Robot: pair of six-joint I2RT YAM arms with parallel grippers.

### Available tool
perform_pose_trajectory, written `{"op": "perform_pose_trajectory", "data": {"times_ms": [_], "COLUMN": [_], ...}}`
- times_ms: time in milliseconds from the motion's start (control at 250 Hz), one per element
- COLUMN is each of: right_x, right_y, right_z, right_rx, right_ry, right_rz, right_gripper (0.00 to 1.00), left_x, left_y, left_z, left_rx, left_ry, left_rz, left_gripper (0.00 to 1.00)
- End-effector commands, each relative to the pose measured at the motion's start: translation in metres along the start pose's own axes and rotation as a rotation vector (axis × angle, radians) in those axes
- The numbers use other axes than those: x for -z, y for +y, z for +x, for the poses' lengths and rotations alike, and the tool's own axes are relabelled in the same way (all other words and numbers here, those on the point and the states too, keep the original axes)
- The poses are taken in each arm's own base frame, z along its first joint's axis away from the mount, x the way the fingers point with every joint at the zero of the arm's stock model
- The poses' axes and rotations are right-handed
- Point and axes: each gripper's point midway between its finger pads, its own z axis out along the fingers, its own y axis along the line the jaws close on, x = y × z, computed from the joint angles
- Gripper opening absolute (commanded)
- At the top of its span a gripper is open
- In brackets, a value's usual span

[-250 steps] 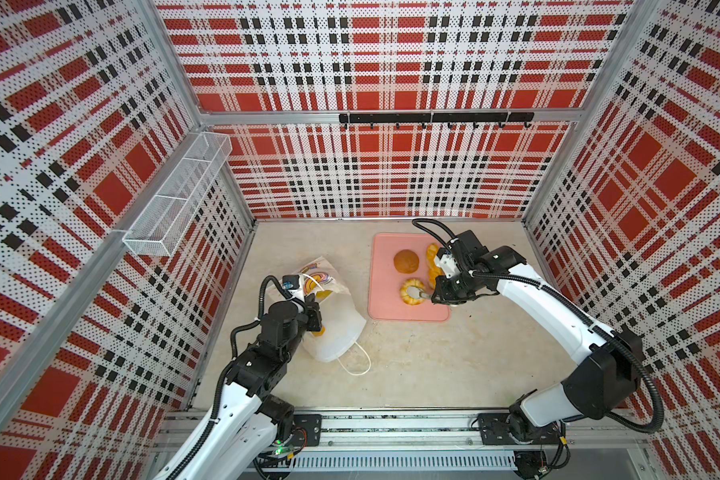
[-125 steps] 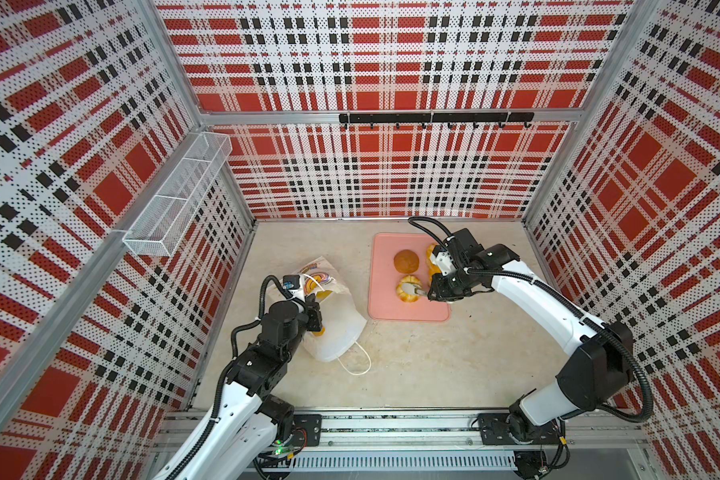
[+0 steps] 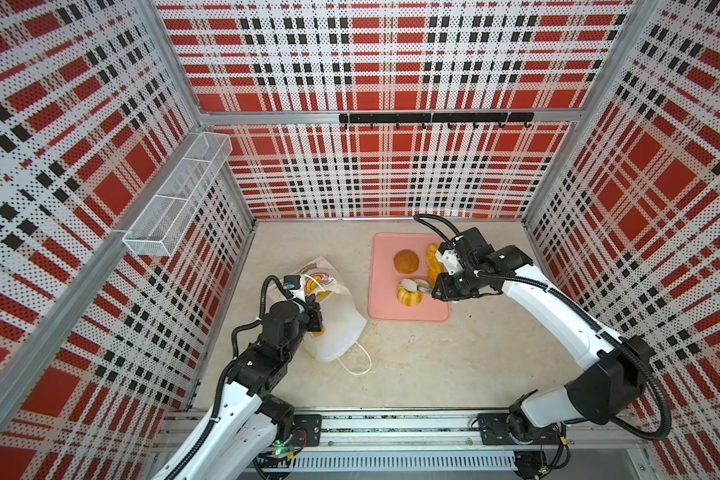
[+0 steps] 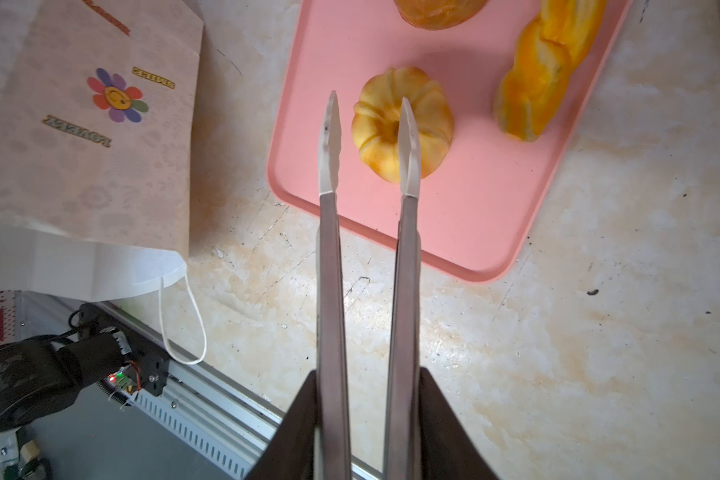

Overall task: Take the fake bread out of the paper bag
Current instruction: 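Move the tongs with the right gripper back into the bag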

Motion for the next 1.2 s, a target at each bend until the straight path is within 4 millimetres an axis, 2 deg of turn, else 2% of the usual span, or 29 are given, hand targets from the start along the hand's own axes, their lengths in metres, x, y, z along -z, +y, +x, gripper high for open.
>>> {"op": "perform_pose_trajectory", "data": {"times_ms": [0, 128, 244, 396, 512, 692, 980, 1196], "right_x": [0.050, 0.080, 0.094, 0.093, 0.080, 0.052, -0.007, -0.044], "right_y": [0.036, 0.074, 0.108, 0.143, 0.156, 0.171, 0.189, 0.197], "right_z": [-0.009, 0.019, 0.054, 0.090, 0.104, 0.100, 0.066, 0.064], "right_rx": [0.038, 0.129, 0.180, 0.195, 0.217, 0.252, 0.247, 0.273], "right_ry": [-0.133, -0.160, -0.152, -0.137, -0.106, -0.059, -0.094, -0.085], "right_rz": [-0.152, -0.266, -0.381, -0.526, -0.557, -0.584, -0.517, -0.514], "right_gripper": [0.35, 0.36, 0.36, 0.36, 0.36, 0.36, 0.35, 0.35], "left_x": [0.004, 0.007, 0.007, 0.004, 0.003, 0.005, 0.002, -0.002], "left_y": [-0.003, -0.009, -0.011, -0.013, -0.012, -0.015, -0.020, -0.022], "left_z": [-0.005, -0.007, -0.005, -0.001, 0.003, 0.000, 0.003, 0.006], "left_rx": [-0.006, -0.027, -0.033, -0.033, -0.022, -0.004, -0.008, -0.013], "left_ry": [-0.033, -0.045, -0.046, -0.031, -0.016, -0.044, -0.040, -0.022], "left_rz": [0.009, 0.030, 0.036, 0.043, 0.039, 0.062, 0.087, 0.089], "left_gripper": [0.00, 0.00, 0.00, 0.00, 0.00, 0.00, 0.00, 0.00]}}
